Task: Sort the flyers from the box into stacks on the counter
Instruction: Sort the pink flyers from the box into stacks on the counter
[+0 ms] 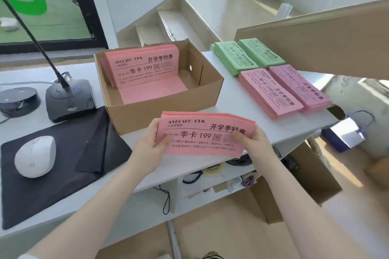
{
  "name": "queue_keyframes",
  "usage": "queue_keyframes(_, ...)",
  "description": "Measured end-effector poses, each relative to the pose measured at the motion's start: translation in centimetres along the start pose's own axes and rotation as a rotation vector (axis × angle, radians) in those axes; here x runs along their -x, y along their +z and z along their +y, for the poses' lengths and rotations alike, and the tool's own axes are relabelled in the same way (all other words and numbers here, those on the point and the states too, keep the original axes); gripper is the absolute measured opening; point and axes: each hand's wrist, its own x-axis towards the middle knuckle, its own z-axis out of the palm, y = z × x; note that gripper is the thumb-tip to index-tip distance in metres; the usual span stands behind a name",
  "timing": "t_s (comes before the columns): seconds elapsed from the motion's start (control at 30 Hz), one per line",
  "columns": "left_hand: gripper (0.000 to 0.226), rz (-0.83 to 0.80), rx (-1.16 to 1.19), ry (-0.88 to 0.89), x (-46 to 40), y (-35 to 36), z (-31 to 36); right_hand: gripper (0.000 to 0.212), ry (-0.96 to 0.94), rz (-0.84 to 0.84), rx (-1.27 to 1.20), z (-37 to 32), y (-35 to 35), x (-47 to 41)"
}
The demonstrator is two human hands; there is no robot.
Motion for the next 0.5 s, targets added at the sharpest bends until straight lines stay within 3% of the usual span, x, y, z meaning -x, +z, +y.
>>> queue_keyframes(0.17,0.033,-0.086,0.056,0.087,-2.2,2.1,2.5,0.037,0.021,0.137,0.034,-0.4,-2.9,0.6)
queue_keyframes(0.3,0.034,-0.155,-0.022,0.163,-4.6,4.1,4.8,0.062,-0.137,0.285,0.417,-1.9,-6.0,0.0)
queue_keyframes(0.4,0.035,-0.199,-0.032,0.199,-6.7,6.3,6.7,0.043,-0.353,0.260,0.818,-3.1,-8.1,-1.1)
queue_keyframes(0.5,0.035,-0.249,-0.028,0.210,-9.0,9.3,8.3,0.034,-0.421,0.160,0.898,-4.6,-10.0,-2.6)
